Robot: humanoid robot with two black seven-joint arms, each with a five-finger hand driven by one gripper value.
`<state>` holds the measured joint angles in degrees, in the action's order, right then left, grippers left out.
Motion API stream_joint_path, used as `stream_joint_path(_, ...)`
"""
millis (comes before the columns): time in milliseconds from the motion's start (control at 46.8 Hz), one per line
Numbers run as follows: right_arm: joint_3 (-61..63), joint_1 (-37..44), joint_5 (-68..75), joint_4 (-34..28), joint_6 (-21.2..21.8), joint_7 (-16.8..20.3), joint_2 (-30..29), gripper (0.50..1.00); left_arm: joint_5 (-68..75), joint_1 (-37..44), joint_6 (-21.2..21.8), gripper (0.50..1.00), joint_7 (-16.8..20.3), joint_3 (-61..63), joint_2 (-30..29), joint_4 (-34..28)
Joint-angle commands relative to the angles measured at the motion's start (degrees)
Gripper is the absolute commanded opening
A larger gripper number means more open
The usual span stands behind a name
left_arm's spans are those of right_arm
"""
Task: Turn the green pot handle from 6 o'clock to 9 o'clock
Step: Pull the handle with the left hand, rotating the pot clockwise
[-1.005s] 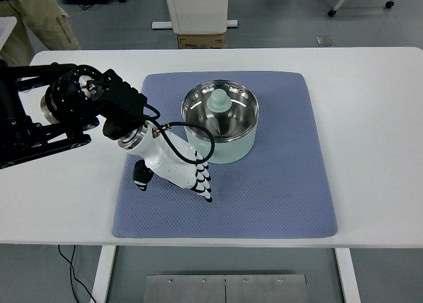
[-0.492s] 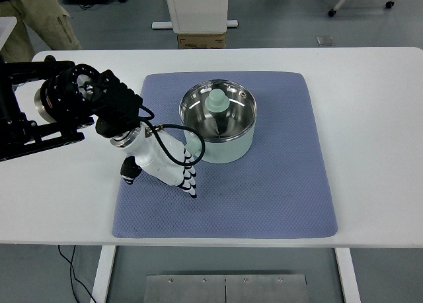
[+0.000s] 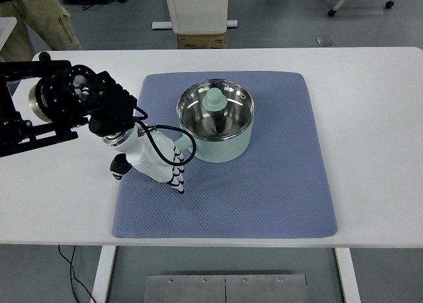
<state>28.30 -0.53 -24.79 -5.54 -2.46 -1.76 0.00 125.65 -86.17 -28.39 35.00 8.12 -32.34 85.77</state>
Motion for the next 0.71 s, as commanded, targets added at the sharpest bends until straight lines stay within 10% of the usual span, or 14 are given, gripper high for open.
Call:
stream_joint_path(0,0.0,0.0,0.0,0.0,0.0,0.0,0.0,1.000,0.4,-0.5,0.0,1.000,0.0,0.8,0.0,-0.1)
stream_joint_path(684,0.0,0.0,0.0,0.0,0.0,0.0,0.0,1.000,3.4,-1.7,0.4,1.000,0.0,1.9,-0.4,-4.2)
